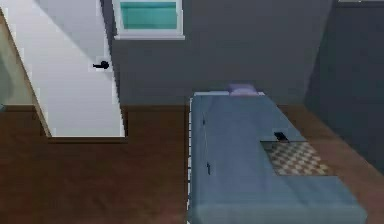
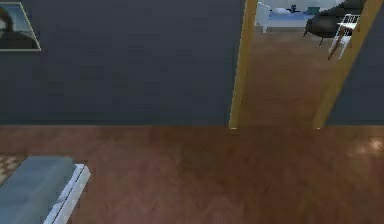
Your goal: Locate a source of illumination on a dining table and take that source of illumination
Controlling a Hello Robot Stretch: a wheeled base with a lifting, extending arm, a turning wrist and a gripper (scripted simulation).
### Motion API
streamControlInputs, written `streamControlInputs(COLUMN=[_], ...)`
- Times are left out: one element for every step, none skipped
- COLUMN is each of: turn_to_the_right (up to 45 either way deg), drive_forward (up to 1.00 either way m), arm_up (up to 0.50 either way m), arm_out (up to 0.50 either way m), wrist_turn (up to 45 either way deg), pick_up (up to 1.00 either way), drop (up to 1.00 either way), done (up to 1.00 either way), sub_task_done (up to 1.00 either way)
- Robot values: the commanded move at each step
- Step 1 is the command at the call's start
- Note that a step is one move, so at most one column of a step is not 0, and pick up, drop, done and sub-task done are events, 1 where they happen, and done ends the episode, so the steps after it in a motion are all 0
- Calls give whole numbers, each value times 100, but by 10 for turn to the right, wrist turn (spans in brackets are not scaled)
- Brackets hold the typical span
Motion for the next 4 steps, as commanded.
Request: streamControlInputs(turn_to_the_right=[450,450,300,30], drive_forward=[0,0,0,0], arm_up=[0,0,0,0], arm_out=[0,0,0,0], wrist_turn=[0,0,0,0], pick_up=[0,0,0,0], drop=[0,0,0,0], done=[0,0,0,0], sub_task_done=[0,0,0,0])
